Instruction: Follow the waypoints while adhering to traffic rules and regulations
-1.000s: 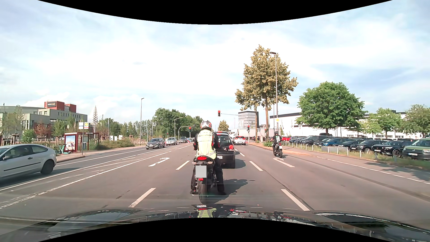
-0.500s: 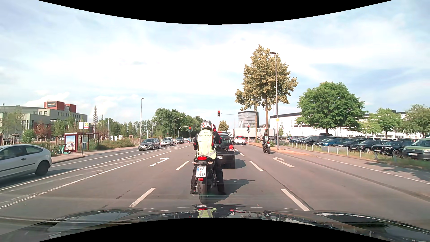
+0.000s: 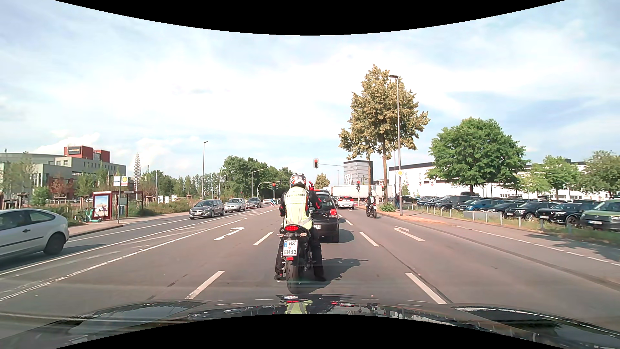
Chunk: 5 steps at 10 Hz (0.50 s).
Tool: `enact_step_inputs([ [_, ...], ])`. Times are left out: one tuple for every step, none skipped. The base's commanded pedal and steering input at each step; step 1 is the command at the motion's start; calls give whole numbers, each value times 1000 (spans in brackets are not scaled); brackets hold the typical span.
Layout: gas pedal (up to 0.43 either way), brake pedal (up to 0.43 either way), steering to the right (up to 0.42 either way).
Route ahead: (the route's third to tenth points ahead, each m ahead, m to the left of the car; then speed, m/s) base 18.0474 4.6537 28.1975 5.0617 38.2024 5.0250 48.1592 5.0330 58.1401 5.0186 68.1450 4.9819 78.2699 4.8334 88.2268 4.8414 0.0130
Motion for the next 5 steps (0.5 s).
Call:
enact_step_inputs([
  [0,0,-6],
  [0,0,-7],
  [0,0,-6],
  [0,0,-6],
  [0,0,-6],
])
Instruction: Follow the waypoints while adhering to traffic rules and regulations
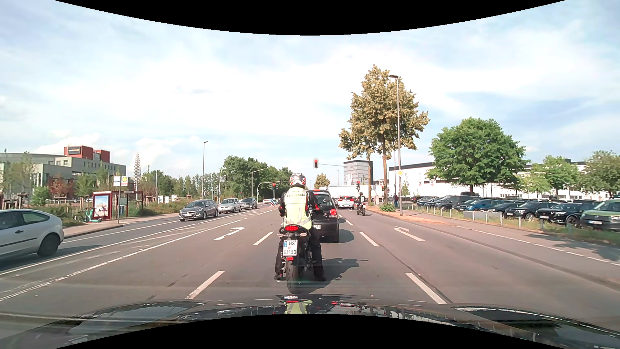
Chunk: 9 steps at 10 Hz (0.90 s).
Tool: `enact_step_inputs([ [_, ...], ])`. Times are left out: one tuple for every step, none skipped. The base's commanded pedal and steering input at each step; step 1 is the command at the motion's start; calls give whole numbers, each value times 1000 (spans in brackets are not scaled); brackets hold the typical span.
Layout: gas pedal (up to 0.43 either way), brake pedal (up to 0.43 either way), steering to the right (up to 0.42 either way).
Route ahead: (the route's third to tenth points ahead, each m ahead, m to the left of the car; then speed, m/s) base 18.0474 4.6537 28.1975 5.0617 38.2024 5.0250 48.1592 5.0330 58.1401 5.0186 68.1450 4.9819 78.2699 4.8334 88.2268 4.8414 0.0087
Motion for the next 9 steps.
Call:
enact_step_inputs([
  [0,0,-6],
  [0,0,-6],
  [0,0,-6],
  [0,0,-6],
  [0,0,-6],
  [0,0,-6],
  [0,0,-6],
  [0,0,-6],
  [0,0,-6],
])
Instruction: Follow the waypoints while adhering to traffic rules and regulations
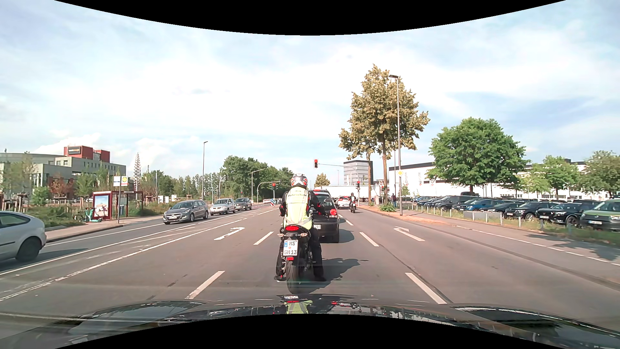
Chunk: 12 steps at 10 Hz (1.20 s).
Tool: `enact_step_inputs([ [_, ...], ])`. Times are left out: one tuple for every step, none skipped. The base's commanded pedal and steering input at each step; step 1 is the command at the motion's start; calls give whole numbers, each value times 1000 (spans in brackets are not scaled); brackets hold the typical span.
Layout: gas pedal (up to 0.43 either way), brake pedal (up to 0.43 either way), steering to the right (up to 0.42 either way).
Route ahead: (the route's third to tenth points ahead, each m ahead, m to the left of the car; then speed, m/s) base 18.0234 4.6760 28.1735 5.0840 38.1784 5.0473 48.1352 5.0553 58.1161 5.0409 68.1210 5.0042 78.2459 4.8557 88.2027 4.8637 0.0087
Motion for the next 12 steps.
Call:
enact_step_inputs([
  [0,0,-6],
  [0,0,-6],
  [0,0,-6],
  [0,0,-6],
  [0,0,-6],
  [0,0,-6],
  [0,0,-6],
  [0,0,-6],
  [0,0,-6],
  [0,0,-6],
  [0,0,-6],
  [0,0,-6],
])
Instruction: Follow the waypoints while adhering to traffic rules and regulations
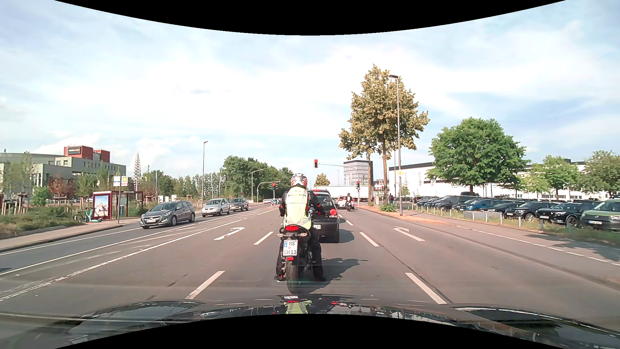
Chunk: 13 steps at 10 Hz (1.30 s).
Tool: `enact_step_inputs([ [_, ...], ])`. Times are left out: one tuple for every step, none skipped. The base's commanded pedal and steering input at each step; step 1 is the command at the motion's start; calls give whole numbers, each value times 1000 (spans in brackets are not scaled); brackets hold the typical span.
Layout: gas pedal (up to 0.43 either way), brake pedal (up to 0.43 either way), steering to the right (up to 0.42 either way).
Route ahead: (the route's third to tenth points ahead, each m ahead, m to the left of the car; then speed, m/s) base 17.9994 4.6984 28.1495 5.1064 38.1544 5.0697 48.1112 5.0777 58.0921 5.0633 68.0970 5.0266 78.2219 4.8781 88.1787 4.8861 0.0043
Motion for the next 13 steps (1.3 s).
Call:
enact_step_inputs([
  [0,0,-6],
  [0,0,-6],
  [0,0,-6],
  [0,0,-6],
  [0,0,-6],
  [0,0,-6],
  [0,0,-6],
  [0,0,-6],
  [0,0,-6],
  [0,0,-6],
  [0,0,-6],
  [0,0,-6],
  [0,0,-6],
])
